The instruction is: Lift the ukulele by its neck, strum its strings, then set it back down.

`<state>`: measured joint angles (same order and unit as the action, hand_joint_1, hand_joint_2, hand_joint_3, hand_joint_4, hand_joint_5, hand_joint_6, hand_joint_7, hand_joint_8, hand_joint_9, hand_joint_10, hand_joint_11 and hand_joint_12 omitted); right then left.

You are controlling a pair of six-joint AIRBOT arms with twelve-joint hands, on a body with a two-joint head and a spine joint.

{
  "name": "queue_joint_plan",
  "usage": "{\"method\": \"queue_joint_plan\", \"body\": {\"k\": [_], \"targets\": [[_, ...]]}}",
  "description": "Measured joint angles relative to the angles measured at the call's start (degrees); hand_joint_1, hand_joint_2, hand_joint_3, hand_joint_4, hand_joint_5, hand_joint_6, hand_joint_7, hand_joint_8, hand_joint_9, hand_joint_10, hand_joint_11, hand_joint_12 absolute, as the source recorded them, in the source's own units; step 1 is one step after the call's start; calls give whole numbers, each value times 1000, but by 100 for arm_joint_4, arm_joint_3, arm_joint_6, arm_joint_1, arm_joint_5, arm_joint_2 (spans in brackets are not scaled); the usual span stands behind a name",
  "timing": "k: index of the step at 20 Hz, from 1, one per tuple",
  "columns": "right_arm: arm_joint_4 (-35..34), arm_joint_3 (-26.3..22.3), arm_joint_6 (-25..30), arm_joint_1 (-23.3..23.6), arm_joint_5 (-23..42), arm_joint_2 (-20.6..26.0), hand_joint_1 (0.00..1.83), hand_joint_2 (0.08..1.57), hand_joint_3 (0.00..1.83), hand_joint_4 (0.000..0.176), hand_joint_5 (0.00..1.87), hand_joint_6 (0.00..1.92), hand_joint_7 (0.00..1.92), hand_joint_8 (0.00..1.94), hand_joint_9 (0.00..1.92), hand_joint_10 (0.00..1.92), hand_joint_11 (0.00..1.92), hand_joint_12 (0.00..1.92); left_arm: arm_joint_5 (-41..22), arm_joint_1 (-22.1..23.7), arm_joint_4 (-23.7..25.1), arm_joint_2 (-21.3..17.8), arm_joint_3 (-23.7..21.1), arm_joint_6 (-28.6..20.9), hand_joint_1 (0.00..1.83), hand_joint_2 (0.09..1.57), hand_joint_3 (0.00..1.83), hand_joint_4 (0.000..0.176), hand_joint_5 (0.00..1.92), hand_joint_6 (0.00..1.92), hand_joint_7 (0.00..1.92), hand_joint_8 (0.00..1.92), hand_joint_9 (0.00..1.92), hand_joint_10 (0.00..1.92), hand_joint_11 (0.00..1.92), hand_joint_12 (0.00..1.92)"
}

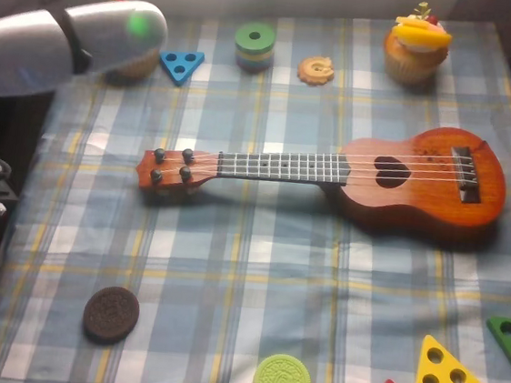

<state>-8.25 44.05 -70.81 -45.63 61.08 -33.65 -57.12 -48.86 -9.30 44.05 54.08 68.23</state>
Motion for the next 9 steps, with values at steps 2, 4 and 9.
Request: {"method": "queue_joint_plan", "body": {"k": [2, 4, 9], "targets": [[-52, -11, -2, -42, 120, 0, 532, 1168, 0, 83, 0, 0, 0, 0, 0, 0, 0, 0, -289, -42, 35, -4, 55, -295, 334, 1102, 9, 176, 0, 0, 0, 0, 0, 0, 0, 0], [-118, -24, -7, -107, 315, 13, 503, 1157, 0, 67, 0, 0, 0, 0, 0, 0, 0, 0, -540, -125, 24, -7, 103, -584, 299, 1100, 6, 176, 0, 0, 0, 0, 0, 0, 0, 0], [-251, -68, -11, -275, 752, 83, 465, 1112, 0, 29, 0, 0, 0, 0, 0, 0, 0, 0, -1362, -334, -70, -138, 61, -837, 353, 1123, 19, 176, 0, 0, 0, 0, 0, 0, 0, 0]]}}
